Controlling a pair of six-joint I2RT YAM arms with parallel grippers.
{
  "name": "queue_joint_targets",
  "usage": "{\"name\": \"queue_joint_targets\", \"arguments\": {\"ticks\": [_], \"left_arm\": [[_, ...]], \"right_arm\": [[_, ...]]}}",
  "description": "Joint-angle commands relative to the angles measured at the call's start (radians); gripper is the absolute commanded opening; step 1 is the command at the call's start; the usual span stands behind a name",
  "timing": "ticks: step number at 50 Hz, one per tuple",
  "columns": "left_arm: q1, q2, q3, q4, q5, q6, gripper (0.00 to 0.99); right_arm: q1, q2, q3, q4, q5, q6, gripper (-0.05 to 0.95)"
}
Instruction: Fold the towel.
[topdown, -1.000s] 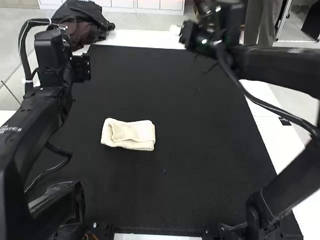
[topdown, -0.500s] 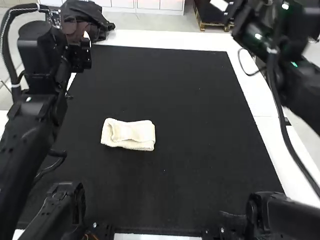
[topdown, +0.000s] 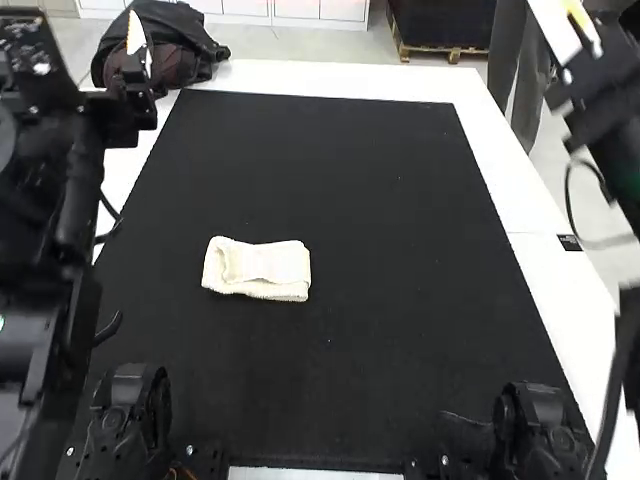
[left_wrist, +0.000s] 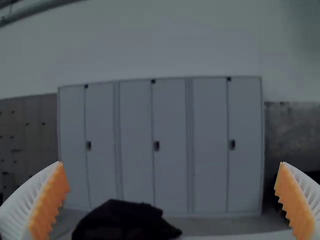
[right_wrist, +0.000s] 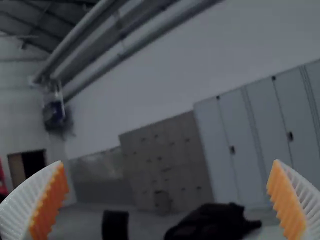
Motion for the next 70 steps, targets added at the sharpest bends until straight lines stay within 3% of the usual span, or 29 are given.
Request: {"name": "queue_joint_targets", "arguments": {"ticks": [1,9,14,16,20,22,25,27,29,32,35,42,46,52,56,58,60,66,70], "left_arm": [[-0.011,-0.057,0.001,0.000,0.006,-0.031,0.967],[-0.009,-0.097,-0.010,0.006,-0.005,-0.116,0.967],[-0.006,-0.098,-0.019,0.009,-0.005,-0.122,0.967],[-0.006,-0.097,-0.029,0.011,0.000,-0.110,0.967],[-0.004,-0.097,-0.061,0.017,0.008,-0.010,0.967],[-0.003,-0.097,-0.085,0.014,0.023,0.004,0.967],[-0.004,-0.098,-0.133,0.038,0.040,0.030,0.967],[-0.008,-0.097,-0.183,0.084,0.075,0.087,0.967],[-0.009,-0.097,-0.225,0.129,0.118,0.136,0.967],[-0.008,-0.098,-0.294,0.195,0.117,0.185,0.967],[-0.004,-0.098,-0.357,0.270,0.100,0.186,0.967],[-0.009,-0.097,-0.457,0.359,0.009,0.190,0.967],[-0.009,-0.097,-0.501,0.370,-0.055,0.229,0.967],[-0.009,-0.097,-0.558,0.405,-0.149,0.231,0.967],[-0.011,-0.098,-0.582,0.389,-0.183,0.200,0.967],[-0.011,-0.097,-0.581,0.350,-0.183,0.150,0.967],[-0.009,-0.097,-0.579,0.310,-0.181,0.107,0.967],[-0.009,-0.097,-0.581,0.199,-0.179,0.101,0.967],[-0.008,-0.097,-0.581,0.110,-0.178,0.101,0.967]], "right_arm": [[-0.024,-0.081,0.010,-0.068,0.055,-0.075,0.92],[-0.019,-0.122,0.046,-0.158,0.190,-0.189,0.92],[-0.010,-0.124,0.046,-0.158,0.336,-0.287,0.92],[-0.012,-0.124,0.033,-0.158,0.413,-0.342,0.92],[-0.010,-0.124,0.001,-0.174,0.650,-0.456,0.92],[-0.010,-0.124,-0.028,-0.214,0.764,-0.497,0.92],[-0.010,-0.124,-0.072,-0.238,0.848,-0.557,0.92],[-0.010,-0.124,-0.115,-0.247,0.911,-0.586,0.92],[-0.010,-0.124,-0.155,-0.252,0.916,-0.617,0.92],[-0.010,-0.124,-0.226,-0.243,0.911,-0.664,0.92],[-0.010,-0.124,-0.292,-0.186,0.888,-0.675,0.92],[-0.018,-0.124,-0.473,0.105,0.920,-0.707,0.92],[-0.018,-0.125,-0.554,0.164,0.927,-0.732,0.92],[-0.018,-0.125,-0.651,0.214,0.924,-0.736,0.92],[-0.018,-0.124,-0.695,0.216,0.914,-0.727,0.92],[-0.018,-0.124,-0.706,0.211,0.911,-0.721,0.92],[-0.016,-0.124,-0.706,0.145,0.881,-0.698,0.92],[-0.016,-0.125,-0.706,-0.020,0.836,-0.617,0.92],[-0.016,-0.124,-0.707,-0.128,0.816,-0.615,0.92]]}}
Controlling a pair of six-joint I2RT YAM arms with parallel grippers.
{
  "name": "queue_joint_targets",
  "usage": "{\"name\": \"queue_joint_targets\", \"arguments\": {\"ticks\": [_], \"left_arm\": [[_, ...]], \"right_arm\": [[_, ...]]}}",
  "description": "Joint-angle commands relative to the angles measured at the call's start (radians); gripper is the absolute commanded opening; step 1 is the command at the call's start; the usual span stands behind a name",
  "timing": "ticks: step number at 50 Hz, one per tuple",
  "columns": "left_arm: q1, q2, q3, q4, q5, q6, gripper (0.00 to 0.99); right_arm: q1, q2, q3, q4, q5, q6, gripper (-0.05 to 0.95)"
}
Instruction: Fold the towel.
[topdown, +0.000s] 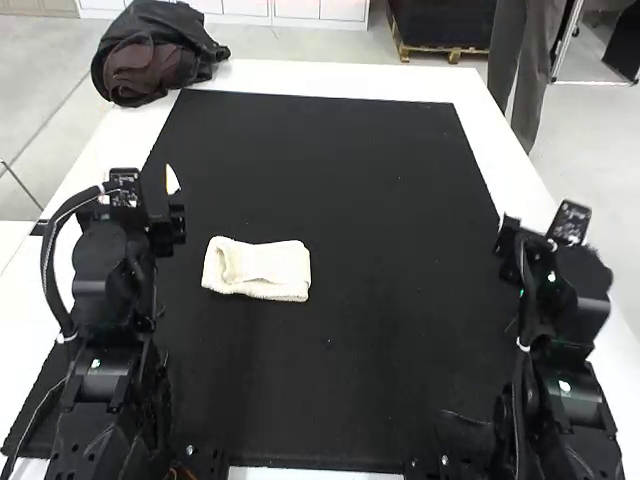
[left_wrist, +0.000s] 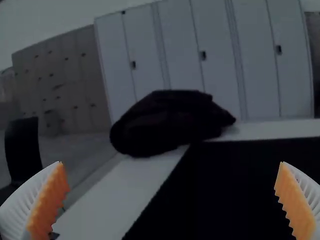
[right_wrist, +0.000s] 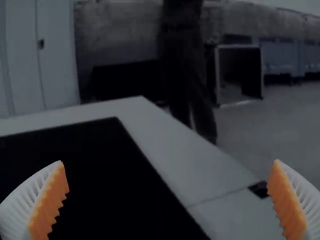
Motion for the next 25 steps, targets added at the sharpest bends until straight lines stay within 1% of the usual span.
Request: {"name": "queue_joint_targets", "arguments": {"ticks": [1,2,4,6,25], "left_arm": [[-0.008,-0.004,-0.004,-0.068,-0.019,-0.030,0.967],[-0.009,-0.004,-0.004,-0.091,-0.017,-0.031,0.967],[-0.011,-0.004,-0.004,-0.097,-0.013,-0.035,0.967],[-0.012,-0.004,-0.004,-0.098,-0.004,-0.035,0.967],[-0.012,-0.006,-0.004,-0.097,-0.004,-0.036,0.967]], "right_arm": [[-0.005,-0.006,-0.006,-0.066,-0.046,0.055,0.92],[-0.005,-0.006,-0.005,-0.066,-0.047,0.065,0.92],[-0.007,-0.006,-0.005,-0.066,-0.047,0.067,0.92],[-0.007,-0.006,-0.005,-0.066,-0.047,0.067,0.92],[-0.007,-0.006,-0.006,-0.069,-0.050,0.070,0.92]]}}
